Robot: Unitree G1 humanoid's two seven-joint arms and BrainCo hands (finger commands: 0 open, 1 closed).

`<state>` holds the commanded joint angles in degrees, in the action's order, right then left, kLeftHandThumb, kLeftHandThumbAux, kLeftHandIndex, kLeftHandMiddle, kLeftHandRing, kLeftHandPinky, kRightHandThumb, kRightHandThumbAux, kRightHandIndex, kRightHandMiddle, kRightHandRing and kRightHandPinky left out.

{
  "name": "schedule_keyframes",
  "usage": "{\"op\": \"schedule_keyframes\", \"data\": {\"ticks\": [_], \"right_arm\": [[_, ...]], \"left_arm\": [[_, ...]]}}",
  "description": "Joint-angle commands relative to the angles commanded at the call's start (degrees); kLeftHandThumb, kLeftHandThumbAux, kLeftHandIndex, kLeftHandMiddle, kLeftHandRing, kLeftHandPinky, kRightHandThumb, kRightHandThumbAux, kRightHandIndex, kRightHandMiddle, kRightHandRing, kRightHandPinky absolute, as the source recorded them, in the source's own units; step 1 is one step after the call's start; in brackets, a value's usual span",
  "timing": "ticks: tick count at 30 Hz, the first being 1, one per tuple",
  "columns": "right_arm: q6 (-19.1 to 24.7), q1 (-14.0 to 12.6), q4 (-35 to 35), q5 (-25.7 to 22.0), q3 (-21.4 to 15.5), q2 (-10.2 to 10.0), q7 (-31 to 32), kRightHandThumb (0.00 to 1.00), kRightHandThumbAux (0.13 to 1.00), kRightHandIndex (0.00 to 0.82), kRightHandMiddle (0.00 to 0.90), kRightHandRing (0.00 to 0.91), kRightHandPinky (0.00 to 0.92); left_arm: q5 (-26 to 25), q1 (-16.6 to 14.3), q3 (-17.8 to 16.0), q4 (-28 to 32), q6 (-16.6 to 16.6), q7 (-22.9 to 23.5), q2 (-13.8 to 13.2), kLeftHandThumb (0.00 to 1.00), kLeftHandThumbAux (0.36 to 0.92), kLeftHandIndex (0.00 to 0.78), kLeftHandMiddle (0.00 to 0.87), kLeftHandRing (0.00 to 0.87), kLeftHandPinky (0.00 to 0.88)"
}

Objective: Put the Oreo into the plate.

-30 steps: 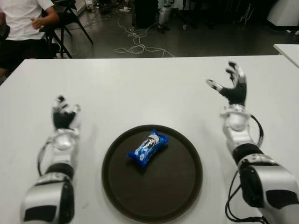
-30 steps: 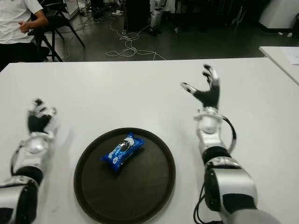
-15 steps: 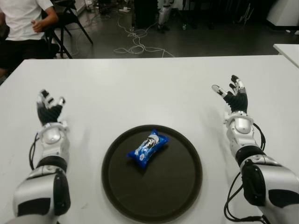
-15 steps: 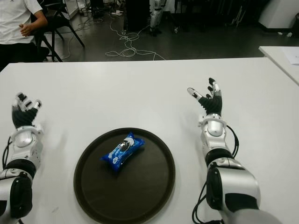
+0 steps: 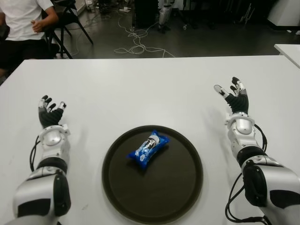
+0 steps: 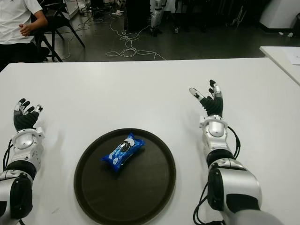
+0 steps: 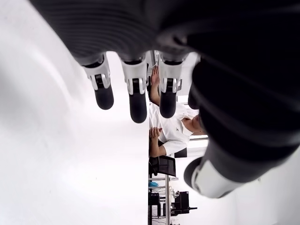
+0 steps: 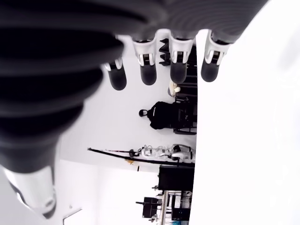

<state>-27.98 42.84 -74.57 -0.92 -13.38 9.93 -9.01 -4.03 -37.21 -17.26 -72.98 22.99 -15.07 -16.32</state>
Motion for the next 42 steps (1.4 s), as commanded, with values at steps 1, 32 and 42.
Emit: {"op": "schedule_keyframes", "data": {"ticks": [1, 32, 42], "right_arm": [[0.01, -0.01, 0.02, 0.02, 0.00, -0.03, -0.08, 0.000, 0.674, 0.001, 0.000, 0.000, 0.000], [-9.52, -9.25, 3.39, 10.98, 8.96, 2.12, -9.93, 0.000, 0.710, 0.017, 0.010, 0.000, 0.000], [-14.05, -13.45, 4.69, 12.76, 10.94, 3.41, -11.61, 0.000, 0.715, 0.000, 0.000, 0.000, 0.000]], "left_arm": [[0.00, 0.00, 0.03, -0.01, -0.01, -0.02, -0.02, 0.101, 0.791, 0.089, 0.141, 0.117, 0.085], [3.31, 8.61, 3.63, 7.79, 6.19, -2.25, 3.41, 0.075, 0.810, 0.067, 0.105, 0.082, 0.062], [6.20, 12.29, 5.62, 8.83, 10.28, -4.60, 4.15, 0.008, 0.754, 0.031, 0.018, 0.012, 0.026]]}}
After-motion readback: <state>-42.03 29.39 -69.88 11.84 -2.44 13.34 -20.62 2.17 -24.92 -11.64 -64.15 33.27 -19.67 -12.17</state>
